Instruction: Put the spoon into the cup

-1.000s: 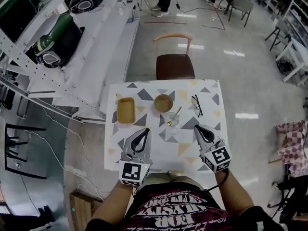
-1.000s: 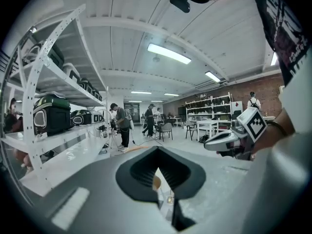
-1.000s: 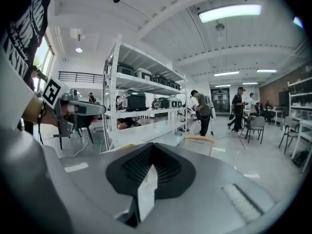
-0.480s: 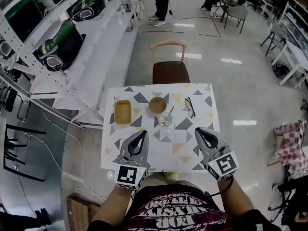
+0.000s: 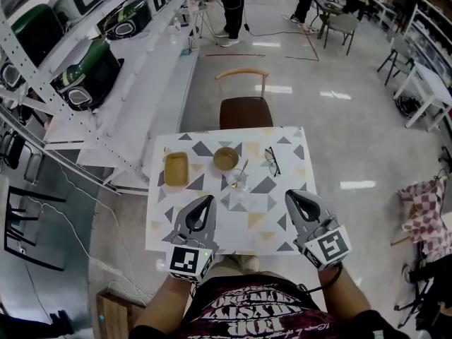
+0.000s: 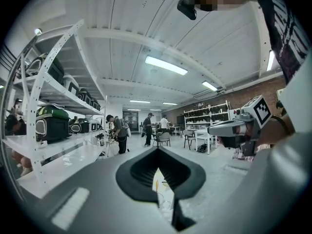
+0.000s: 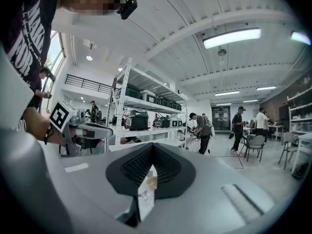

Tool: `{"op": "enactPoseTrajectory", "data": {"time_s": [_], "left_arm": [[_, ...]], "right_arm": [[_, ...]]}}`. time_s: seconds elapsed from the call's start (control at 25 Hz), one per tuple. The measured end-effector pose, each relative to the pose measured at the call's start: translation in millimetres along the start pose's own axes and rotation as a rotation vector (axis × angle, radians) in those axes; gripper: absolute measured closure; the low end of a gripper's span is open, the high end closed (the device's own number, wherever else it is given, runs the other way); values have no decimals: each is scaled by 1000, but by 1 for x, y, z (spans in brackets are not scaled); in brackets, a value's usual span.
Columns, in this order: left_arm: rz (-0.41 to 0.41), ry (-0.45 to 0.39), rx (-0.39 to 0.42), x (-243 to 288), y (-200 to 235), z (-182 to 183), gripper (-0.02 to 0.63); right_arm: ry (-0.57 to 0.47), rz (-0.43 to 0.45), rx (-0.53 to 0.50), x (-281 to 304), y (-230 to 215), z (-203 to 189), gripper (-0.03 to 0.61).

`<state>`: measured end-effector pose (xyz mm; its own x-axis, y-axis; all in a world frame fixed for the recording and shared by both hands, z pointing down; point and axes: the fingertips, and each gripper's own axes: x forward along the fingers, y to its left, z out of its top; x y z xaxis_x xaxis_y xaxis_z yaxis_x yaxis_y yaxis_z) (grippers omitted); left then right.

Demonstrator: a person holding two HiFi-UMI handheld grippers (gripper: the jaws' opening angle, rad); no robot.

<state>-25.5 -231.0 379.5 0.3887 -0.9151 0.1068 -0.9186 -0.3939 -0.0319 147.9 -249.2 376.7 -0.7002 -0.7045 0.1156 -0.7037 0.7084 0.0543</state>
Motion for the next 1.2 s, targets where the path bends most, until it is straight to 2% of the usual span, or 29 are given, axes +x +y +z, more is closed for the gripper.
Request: {"op": "enactPoseTrajectory", "data": {"time_s": [0.64,1.04,1.2], "left_arm": [[-50,45,10,19,-8,-14,609],[-66,70,-7,36,10,-19,608],[-64,77,-18,43,25,-30,608]], "right_arm": [[8,-7,36,6,-10,-13,552],[10,2,58,35,-9,-15,552],[49,0,77,50,-10,-26,552]]}}
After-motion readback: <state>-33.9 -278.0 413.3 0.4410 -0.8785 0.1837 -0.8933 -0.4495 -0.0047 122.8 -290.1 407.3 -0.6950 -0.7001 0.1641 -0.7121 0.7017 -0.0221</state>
